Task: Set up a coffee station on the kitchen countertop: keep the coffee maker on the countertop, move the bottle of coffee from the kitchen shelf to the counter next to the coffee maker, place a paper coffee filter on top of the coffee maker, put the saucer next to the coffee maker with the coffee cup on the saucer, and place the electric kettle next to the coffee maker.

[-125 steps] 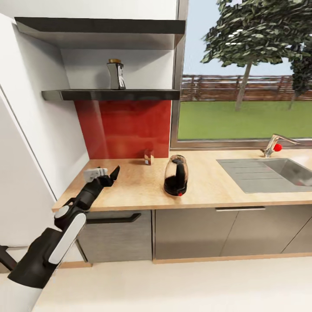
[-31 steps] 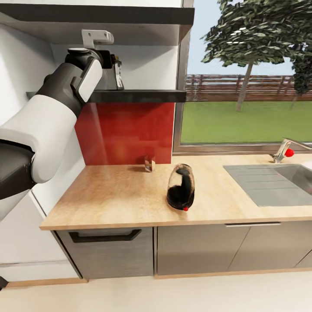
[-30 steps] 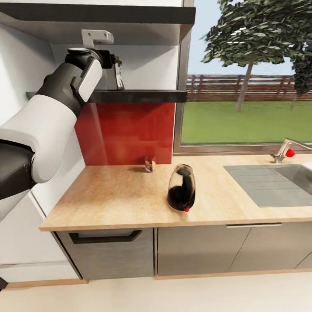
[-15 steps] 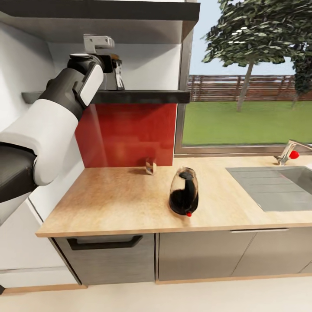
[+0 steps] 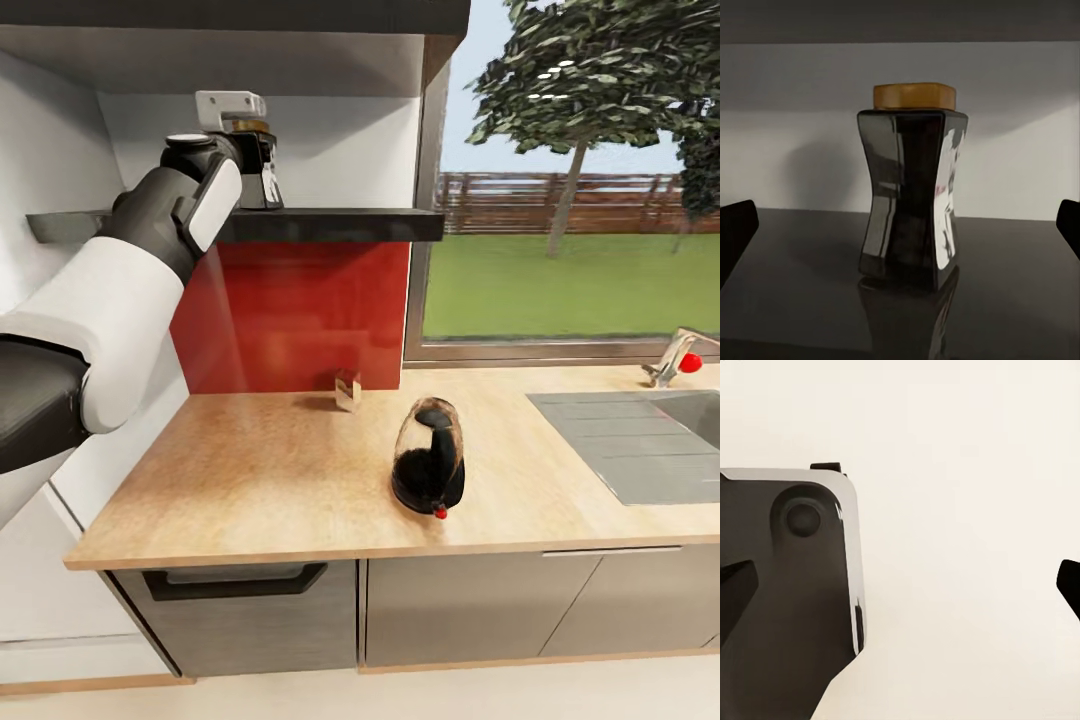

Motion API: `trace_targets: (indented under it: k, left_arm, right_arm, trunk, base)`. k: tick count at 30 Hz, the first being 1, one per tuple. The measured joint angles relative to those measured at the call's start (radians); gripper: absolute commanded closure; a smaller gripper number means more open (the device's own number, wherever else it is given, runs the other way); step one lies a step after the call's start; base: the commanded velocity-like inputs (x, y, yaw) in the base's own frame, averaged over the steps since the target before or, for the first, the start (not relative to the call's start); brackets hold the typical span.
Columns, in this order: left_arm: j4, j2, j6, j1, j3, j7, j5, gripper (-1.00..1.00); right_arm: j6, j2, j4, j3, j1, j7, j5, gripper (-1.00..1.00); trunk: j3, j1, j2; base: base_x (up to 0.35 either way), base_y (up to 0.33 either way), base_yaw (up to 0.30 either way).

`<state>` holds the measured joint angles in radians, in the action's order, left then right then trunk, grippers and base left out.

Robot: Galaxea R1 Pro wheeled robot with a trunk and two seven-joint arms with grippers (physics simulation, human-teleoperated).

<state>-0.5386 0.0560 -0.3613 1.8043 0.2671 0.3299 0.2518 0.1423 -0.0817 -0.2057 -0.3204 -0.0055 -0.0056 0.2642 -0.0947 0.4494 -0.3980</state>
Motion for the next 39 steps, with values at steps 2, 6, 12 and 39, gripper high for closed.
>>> trace_targets:
  k: [2, 6, 12, 39]
  left_arm:
    - [0.000, 0.000, 0.002, -0.001, -0.001, 0.000, 0.000, -1.00]
    - [0.000, -0.001, 0.003, -0.001, -0.001, 0.000, 0.000, -1.00]
    - [0.000, -0.001, 0.005, -0.002, 0.000, 0.000, 0.000, -1.00]
    - [0.000, -0.001, 0.006, -0.004, -0.013, 0.000, 0.001, -1.00]
  right_arm:
    - [0.000, 0.000, 0.000, 0.000, 0.000, -0.001, 0.000, -1.00]
    - [0.000, 0.000, 0.000, -0.001, 0.000, -0.001, 0.000, -1.00]
    - [0.000, 0.000, 0.000, -0.001, 0.000, -0.001, 0.000, -1.00]
    - [0.001, 0.000, 0.000, -0.001, 0.000, -0.001, 0.000, -1.00]
  trunk:
    - [0.000, 0.000, 0.000]
    - [0.000, 0.000, 0.000]
    - [0.000, 0.000, 0.000]
    - [0.000, 0.000, 0.000]
  base:
    - [0.178, 0.000, 0.000]
    - [0.246, 0.000, 0.000]
    - [0.067, 0.000, 0.000]
    - [0.056, 0.000, 0.000]
